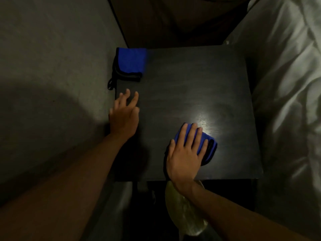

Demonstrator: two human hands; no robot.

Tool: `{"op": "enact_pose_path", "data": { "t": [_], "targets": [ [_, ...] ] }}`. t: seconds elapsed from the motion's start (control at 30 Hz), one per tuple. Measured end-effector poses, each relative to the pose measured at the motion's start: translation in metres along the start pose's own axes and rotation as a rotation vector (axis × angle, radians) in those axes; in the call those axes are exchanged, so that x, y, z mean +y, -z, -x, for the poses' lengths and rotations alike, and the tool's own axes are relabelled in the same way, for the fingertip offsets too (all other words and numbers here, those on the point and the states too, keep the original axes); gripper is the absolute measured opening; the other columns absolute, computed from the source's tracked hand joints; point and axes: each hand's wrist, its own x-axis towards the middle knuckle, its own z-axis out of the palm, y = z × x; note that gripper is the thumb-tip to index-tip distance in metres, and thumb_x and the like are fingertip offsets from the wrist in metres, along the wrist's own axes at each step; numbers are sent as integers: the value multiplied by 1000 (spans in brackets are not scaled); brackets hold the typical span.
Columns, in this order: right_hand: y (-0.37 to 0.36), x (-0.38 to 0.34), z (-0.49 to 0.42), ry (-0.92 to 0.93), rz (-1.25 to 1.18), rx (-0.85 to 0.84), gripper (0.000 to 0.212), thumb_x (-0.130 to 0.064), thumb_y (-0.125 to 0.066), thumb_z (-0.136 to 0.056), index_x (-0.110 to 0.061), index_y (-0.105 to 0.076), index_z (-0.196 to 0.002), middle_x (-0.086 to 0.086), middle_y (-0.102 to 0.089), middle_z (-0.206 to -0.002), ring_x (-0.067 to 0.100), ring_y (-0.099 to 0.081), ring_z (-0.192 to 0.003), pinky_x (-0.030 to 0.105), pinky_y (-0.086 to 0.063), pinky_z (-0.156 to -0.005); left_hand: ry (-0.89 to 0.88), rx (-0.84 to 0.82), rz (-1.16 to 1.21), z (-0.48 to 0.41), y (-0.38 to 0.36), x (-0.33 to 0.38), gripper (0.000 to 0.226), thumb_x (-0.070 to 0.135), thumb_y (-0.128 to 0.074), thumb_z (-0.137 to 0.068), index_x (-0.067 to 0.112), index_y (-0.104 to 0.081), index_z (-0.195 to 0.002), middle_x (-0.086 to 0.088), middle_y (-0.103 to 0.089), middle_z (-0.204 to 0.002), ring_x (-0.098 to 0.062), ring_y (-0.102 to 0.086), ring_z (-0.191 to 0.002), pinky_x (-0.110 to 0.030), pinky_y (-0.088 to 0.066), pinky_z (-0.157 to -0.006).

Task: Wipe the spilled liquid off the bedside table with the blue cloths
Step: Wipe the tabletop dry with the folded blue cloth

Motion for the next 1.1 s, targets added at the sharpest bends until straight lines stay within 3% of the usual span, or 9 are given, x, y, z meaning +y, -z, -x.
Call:
{"op": "enact_pose_path", "data": {
  "t": [0.13,0.33,0.53,0.8,0.93,1.1],
  "targets": [
    [-4,-24,9,80,-35,-43,66,-43,-32,-105,-14,-14,-162,13,-8,-170,31,-4,-157,52,-4,-125,8,-26,0,-1,2,-3,56,22,-43,-98,31,-29,-151,-1,-16,-163,-25,-12,-149,-55,-21,-112],
    [-14,-57,18,341,-89,-132,65,-43,-29,-106,-17,-11,-162,10,-6,-170,29,3,-157,51,-2,-125,11,-78,-9,-5,8,-3,53,23,-39,-100,33,-27,-151,1,-14,-163,-25,-10,-149,-53,-18,-114],
    [-17,-83,19,565,-136,-156,61,-42,-33,-105,-17,-25,-160,6,-16,-169,29,-2,-157,47,2,-125,13,-138,11,-7,15,-5,51,25,-33,-103,34,-24,-152,1,-10,-164,-25,-8,-149,-52,-14,-115],
    [-18,-99,15,984,77,-288,57,-45,-22,-106,-24,-28,-159,0,-30,-165,33,-14,-155,50,9,-124,39,-117,58,-4,9,-1,49,31,-32,-103,34,-25,-152,1,-11,-164,-24,-7,-149,-51,-14,-115],
    [-27,-88,9,1193,23,-297,56,-44,-28,-104,-23,-38,-155,1,-40,-160,34,-23,-152,52,-6,-125,43,-96,87,-2,3,0,51,35,-31,-103,34,-21,-153,2,-8,-164,-22,-4,-150,-49,-14,-115],
    [-30,-71,3,1305,-163,-164,46,-31,-48,-102,-11,-55,-143,11,-57,-146,39,-44,-140,56,-26,-117,6,-82,11,2,-5,1,57,40,-31,-102,30,-12,-155,0,0,-165,-22,2,-151,-51,-9,-118]
  ]
}}
